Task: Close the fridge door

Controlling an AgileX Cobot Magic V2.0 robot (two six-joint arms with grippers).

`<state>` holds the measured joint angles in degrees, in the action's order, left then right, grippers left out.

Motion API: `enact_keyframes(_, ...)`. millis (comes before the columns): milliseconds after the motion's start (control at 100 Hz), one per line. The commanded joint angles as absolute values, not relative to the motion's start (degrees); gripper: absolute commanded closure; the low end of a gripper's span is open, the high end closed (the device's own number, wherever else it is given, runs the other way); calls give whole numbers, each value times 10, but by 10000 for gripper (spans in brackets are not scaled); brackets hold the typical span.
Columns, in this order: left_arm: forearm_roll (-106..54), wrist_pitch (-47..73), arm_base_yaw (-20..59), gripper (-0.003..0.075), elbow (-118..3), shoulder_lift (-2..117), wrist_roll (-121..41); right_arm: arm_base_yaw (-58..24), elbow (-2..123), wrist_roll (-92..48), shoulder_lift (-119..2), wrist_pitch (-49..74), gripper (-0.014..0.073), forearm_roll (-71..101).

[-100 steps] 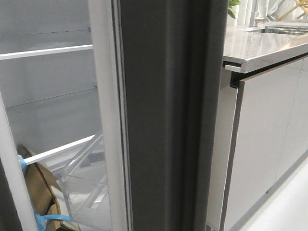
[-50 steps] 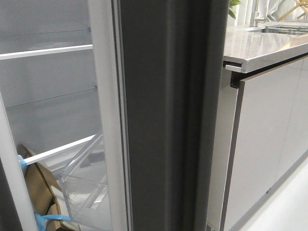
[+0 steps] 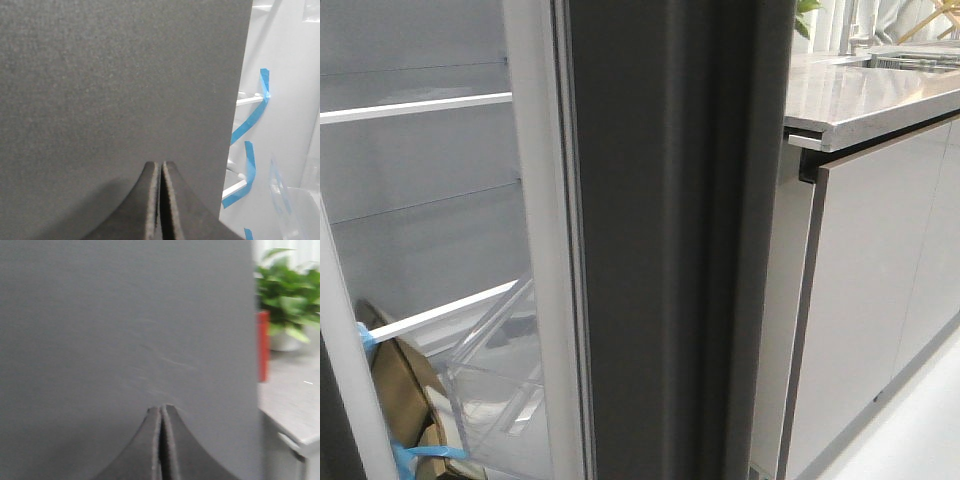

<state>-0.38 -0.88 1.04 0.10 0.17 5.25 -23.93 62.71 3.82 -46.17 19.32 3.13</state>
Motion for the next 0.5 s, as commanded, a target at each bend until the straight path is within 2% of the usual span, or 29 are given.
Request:
enact_keyframes(0,-5,-53,13,741,17,13,55,-267,667,37,-473,145,670,32)
enact_keyframes(180,-5,-53,13,741,17,13,55,-311,713,37,-507,145,670,32)
enact_keyframes(490,-5,-53,13,741,17,13,55,-338,755,37,-575,135,670,32)
